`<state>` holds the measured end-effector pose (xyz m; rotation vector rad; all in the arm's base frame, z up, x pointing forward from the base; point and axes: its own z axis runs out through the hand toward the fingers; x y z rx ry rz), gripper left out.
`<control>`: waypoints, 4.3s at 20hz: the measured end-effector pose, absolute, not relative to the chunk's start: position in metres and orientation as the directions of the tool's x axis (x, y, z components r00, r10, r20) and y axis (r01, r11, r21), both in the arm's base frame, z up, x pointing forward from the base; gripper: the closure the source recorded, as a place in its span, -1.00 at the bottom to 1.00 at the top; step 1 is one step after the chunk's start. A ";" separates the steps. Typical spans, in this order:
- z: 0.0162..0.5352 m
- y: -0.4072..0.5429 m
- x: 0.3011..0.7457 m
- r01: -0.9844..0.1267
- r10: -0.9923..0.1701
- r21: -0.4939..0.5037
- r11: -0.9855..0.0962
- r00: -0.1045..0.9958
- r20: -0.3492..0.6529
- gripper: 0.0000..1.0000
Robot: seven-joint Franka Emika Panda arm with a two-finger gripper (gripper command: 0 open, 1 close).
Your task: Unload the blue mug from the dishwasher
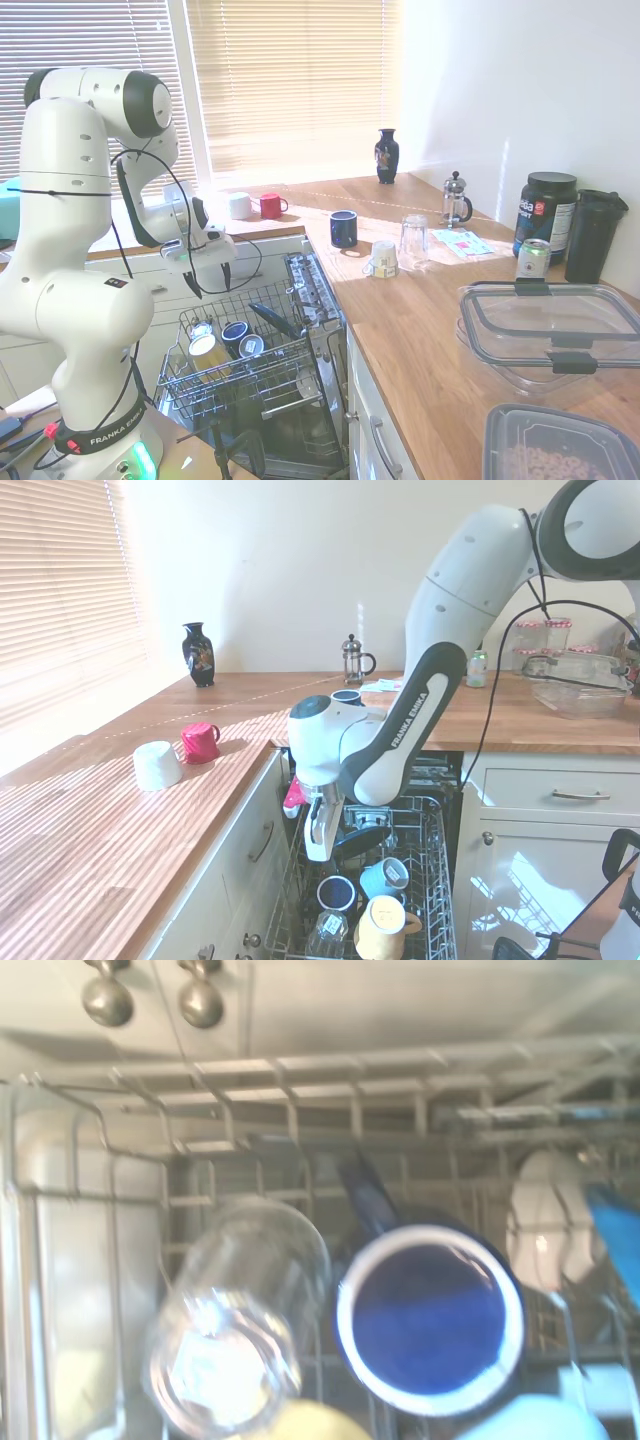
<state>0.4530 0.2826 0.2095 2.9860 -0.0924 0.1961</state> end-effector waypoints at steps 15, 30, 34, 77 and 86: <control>0.147 0.304 0.503 0.013 0.049 0.197 -0.980 0.983 0.177 -1.00; 0.072 0.319 0.545 0.099 0.134 0.212 -0.972 0.979 0.157 -1.00; 0.063 0.317 0.554 0.108 0.136 0.198 -0.974 0.981 0.137 -1.00; 0.007 0.270 0.511 0.161 0.186 0.134 -0.978 0.963 0.196 1.00; 0.009 0.273 0.515 0.141 0.165 0.124 -0.982 0.964 0.209 1.00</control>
